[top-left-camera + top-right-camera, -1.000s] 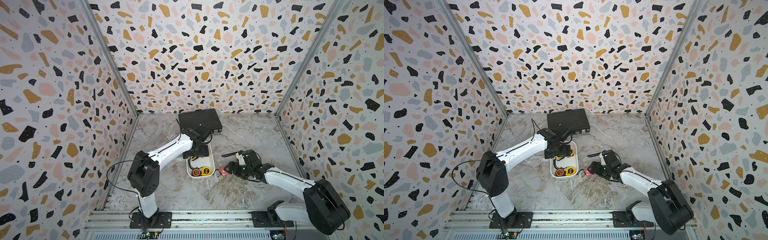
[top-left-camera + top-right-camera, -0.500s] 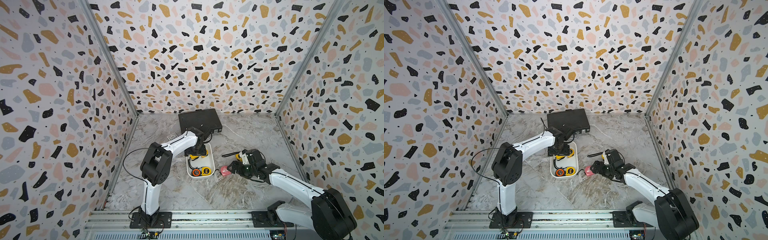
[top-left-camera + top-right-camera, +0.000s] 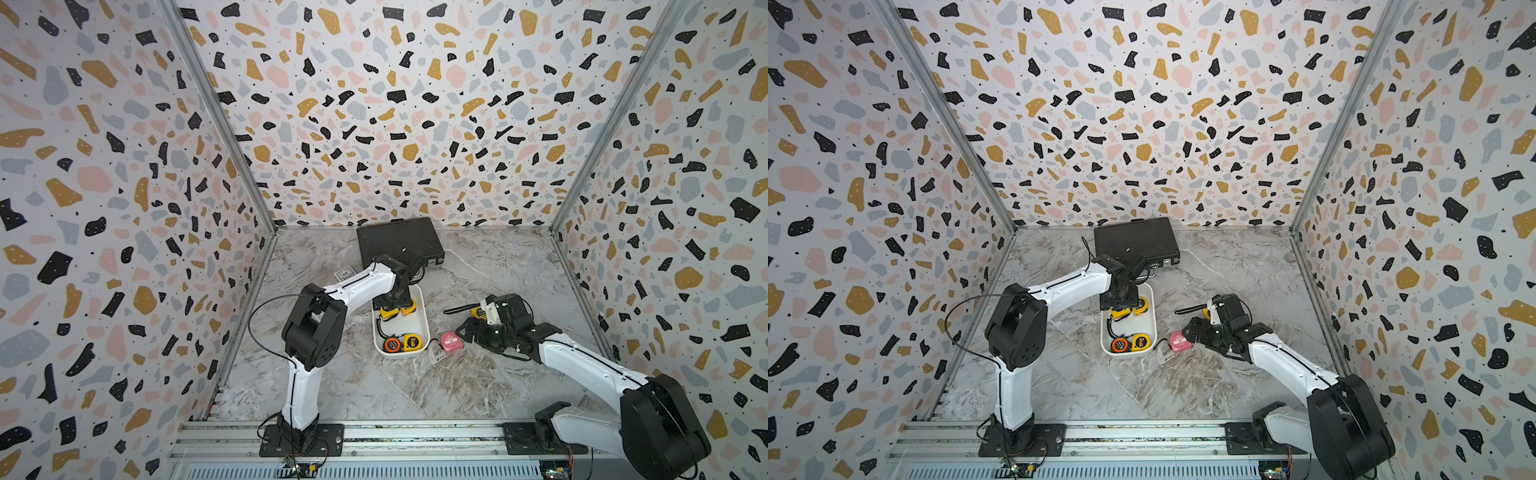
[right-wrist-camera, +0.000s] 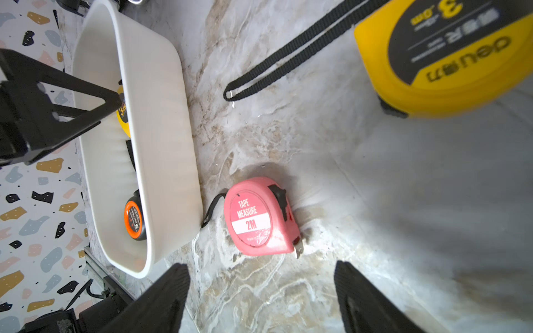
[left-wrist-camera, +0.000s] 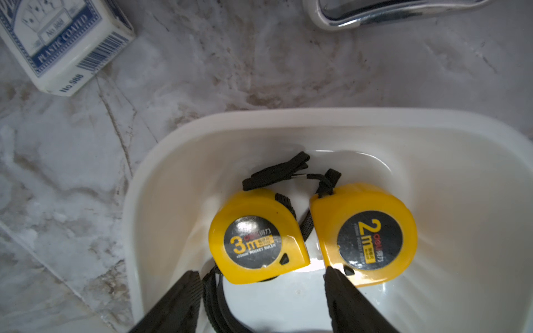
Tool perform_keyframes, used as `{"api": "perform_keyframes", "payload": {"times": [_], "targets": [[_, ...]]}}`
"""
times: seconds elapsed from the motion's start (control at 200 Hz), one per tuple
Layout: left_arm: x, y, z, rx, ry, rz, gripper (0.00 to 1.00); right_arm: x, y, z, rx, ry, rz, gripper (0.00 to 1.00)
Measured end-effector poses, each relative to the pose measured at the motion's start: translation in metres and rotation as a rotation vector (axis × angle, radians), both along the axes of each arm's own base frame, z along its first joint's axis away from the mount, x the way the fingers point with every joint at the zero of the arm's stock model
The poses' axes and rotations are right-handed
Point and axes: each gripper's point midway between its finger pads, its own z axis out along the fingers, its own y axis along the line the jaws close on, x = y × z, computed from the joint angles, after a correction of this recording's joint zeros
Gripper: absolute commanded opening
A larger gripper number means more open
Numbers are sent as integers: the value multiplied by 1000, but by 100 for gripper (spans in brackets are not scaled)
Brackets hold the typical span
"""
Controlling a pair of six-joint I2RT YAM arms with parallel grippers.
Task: Take the tape measure out of the storage box
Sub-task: Pick up the tape measure from the storage box.
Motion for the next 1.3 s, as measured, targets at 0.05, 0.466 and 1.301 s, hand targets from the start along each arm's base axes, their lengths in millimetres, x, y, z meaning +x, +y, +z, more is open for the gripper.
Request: {"api": "perform_keyframes", "payload": {"times": [0.05, 0.466, 1.301], "targets": [[0, 1, -2, 2, -3, 12, 70, 0, 0, -1, -2, 4, 1, 84], [3, 6, -10, 4, -34, 80, 68, 0, -1, -5, -3, 12, 16, 84], [5, 6, -37, 28, -12, 129, 67, 3, 0, 0, 3, -1, 33, 84]]}}
